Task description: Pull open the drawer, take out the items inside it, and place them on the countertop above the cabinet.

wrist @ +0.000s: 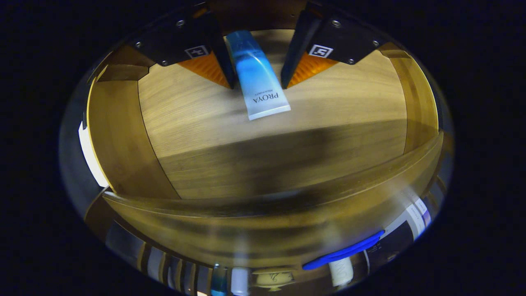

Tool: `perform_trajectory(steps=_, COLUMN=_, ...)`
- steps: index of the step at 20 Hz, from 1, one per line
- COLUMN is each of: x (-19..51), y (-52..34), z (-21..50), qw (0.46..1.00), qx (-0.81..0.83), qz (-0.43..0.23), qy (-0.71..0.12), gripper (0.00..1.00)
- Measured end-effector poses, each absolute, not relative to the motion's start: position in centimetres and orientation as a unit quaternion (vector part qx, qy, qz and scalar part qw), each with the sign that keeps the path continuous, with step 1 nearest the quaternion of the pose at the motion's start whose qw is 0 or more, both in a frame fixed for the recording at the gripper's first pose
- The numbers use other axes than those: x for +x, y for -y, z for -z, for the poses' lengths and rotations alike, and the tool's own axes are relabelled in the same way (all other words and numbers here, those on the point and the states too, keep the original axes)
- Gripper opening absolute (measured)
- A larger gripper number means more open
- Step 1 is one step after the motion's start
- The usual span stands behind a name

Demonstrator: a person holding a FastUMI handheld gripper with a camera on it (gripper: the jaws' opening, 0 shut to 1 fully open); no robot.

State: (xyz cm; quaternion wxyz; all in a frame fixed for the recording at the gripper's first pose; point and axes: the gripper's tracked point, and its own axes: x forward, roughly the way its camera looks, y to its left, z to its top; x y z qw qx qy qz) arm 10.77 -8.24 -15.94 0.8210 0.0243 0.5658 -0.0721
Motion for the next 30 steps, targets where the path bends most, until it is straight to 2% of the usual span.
perform_trajectory(steps=1, x=10.8, y=8.3, z=15.9, qw=0.822, qx=0.023, qz=0.072, qy=-0.564, gripper=0.63)
perform_trajectory(steps=6, x=11.5, y=8.5, z=15.7, qw=0.835, qx=0.018, qz=0.079, qy=-0.544, gripper=0.52)
perform_trajectory(steps=13, x=11.5, y=9.3, z=13.0, qw=0.862, qx=0.036, qz=0.115, qy=-0.493, gripper=0.50)
perform_trajectory(steps=30, x=12.1, y=9.6, z=3.7, qw=0.924, qx=0.059, qz=0.133, qy=-0.354, gripper=0.50)
